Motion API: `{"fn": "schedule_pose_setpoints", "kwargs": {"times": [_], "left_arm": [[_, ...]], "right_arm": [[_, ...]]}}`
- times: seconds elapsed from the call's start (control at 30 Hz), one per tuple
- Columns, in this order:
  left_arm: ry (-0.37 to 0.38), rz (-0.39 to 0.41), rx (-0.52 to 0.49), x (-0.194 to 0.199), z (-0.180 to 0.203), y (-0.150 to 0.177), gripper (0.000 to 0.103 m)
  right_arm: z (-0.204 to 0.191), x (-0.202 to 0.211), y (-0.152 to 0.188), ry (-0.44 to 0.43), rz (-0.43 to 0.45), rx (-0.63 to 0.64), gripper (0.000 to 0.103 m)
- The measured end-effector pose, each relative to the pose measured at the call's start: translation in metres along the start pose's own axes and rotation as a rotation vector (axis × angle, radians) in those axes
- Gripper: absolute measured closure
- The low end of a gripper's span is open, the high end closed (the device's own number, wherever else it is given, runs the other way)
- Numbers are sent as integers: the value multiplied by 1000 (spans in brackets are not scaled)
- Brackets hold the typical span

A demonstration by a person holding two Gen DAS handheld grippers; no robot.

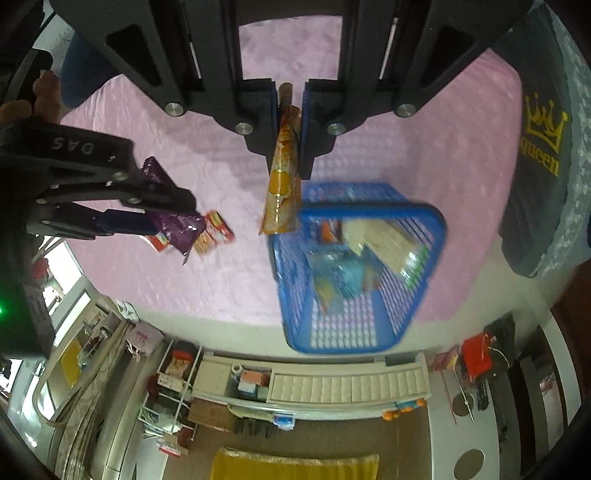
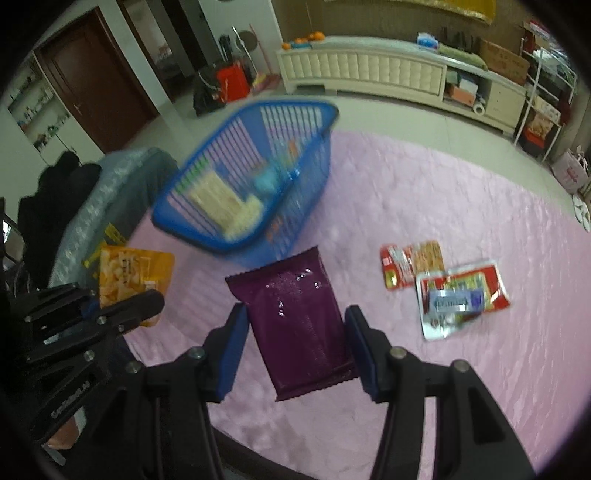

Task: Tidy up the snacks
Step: 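Carry both snacks over the blue basket and open both tools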

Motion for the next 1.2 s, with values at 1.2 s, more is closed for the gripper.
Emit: {"fn": "schedule_pose_setpoints", "kwargs": {"times": [1.2], "left_arm": [[60, -80, 93, -54, -81, -77, 95]], "right_arm": [[-29, -79, -112, -158, -112, -8, 45]]}}
Point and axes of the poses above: each gripper's, at about its wrist camera, not at the fingertips, and x roughly against the way its jaws point, z to its right, y to its underside, the point moved 1 cm from there along -x, roughly the way its jaws point, and after that the axes turned 7 degrees about -z, right-handed, at the moved point
